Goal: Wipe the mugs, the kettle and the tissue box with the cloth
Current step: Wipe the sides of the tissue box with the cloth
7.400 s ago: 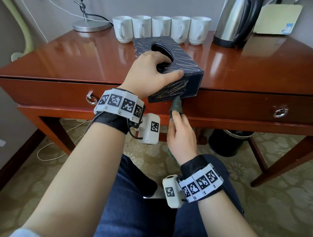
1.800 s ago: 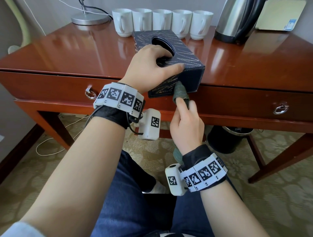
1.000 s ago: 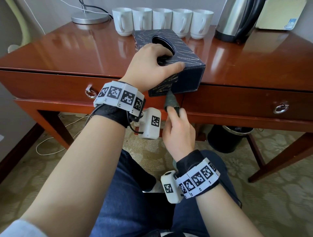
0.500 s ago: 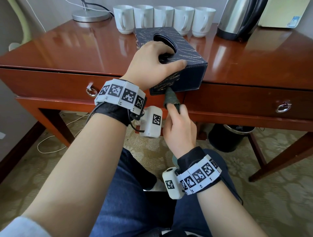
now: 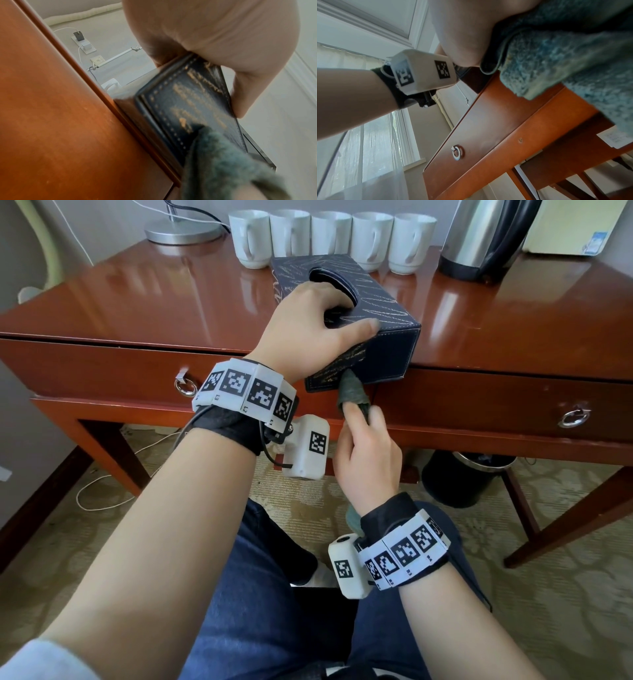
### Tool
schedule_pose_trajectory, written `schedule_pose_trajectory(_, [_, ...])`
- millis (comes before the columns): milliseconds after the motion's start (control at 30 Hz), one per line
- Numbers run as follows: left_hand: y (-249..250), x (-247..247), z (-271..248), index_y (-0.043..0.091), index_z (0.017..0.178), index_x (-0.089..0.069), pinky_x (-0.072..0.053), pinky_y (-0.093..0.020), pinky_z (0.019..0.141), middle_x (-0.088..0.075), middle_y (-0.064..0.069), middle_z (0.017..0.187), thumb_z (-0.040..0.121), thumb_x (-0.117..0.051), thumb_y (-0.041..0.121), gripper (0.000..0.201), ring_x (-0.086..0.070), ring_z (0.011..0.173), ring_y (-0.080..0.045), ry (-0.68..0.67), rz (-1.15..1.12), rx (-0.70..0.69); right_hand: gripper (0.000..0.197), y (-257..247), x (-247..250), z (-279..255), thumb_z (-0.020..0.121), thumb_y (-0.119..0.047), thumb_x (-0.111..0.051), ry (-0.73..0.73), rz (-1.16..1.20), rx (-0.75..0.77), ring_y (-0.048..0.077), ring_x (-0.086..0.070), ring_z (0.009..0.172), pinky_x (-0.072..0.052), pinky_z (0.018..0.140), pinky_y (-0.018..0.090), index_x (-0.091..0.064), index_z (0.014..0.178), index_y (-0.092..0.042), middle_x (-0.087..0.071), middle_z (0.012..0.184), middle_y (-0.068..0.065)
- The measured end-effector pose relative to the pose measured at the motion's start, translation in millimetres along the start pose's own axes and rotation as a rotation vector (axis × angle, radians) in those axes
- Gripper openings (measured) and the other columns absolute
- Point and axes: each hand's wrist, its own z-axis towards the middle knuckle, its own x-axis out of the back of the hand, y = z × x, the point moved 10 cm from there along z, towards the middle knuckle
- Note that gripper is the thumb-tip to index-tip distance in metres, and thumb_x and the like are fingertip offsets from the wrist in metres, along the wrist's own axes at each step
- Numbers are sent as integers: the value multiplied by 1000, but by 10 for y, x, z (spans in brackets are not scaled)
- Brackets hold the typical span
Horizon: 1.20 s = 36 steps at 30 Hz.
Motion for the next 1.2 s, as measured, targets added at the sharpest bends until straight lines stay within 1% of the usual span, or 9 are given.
schedule_pose_trajectory(100, [3,1,6,13,114,-70,-35,-21,85,-66,2,113,70,-45,75,80,-57,109,-14,9,7,-5,41,63,85,57,84,-15,-35,54,-10,-23,21,-34,51,-27,51,24,-63,112,-7,-53,87,15])
schedule_pose_trajectory(267, [14,10,13,12,114,-69,-33,-21,84,-66,2,112,75,-49,71,74,-57,109,-14,26,17,-9,41,80,36,-4,85,-15,-35,29,-15,-22,28,-49,52,-28,51,24,-61,115,-7,-55,89,15])
schedule_pose_trajectory(600, [54,-27,58,10,106,-70,-33,-24,80,-67,-1,106,81,-53,61,59,-56,105,-18,83,76,-7,38,184,128,126,86,-13,-39,93,-7,-57,33,-50,54,-31,52,27,-61,116,-6,-54,88,17])
schedule_pose_trajectory(700, [73,-4,59,8,87,-65,-31,-26,74,-62,0,88,86,-49,61,55,-53,87,-12,54,61,-18,33,226,114,86,86,-7,-47,96,-8,-71,35,-51,55,-32,53,28,-61,116,-4,-55,87,17])
schedule_pose_trajectory(800, [-54,19,51,-6,82,-59,-33,-33,69,-52,-5,72,91,-44,61,68,-45,68,-11,-49,-204,55,33,244,90,51,87,-7,-48,81,5,-75,34,-53,57,-33,55,27,-61,117,-4,-56,88,16])
schedule_pose_trajectory(867, [-102,35,49,-10,92,-62,-42,-40,79,-62,-14,81,86,-39,64,78,-54,75,-20,-66,-291,42,33,255,78,39,88,-8,-47,76,16,-82,32,-53,58,-34,56,27,-60,118,-5,-56,89,15])
schedule_pose_trajectory(967, [-14,76,7,-10,91,-65,-39,-43,90,-66,-27,95,91,-29,53,73,-58,92,-33,21,-169,-87,33,211,49,13,88,-9,-47,58,27,-61,32,-54,59,-39,52,29,-60,118,-6,-56,91,14])
schedule_pose_trajectory(1067, [29,134,-60,-4,92,-70,-40,-41,88,-70,-21,92,95,-29,38,58,-60,90,-29,157,-175,-161,32,120,30,22,86,-8,-47,41,19,-7,33,-55,58,-44,48,31,-60,116,-7,-56,93,15])
schedule_pose_trajectory(1200, [12,146,-71,4,97,-74,-39,-30,89,-73,-9,99,93,-29,33,54,-59,95,-16,217,-217,-181,32,119,123,162,88,-12,-43,85,10,13,34,-54,60,-38,51,28,-60,115,-8,-57,95,15])
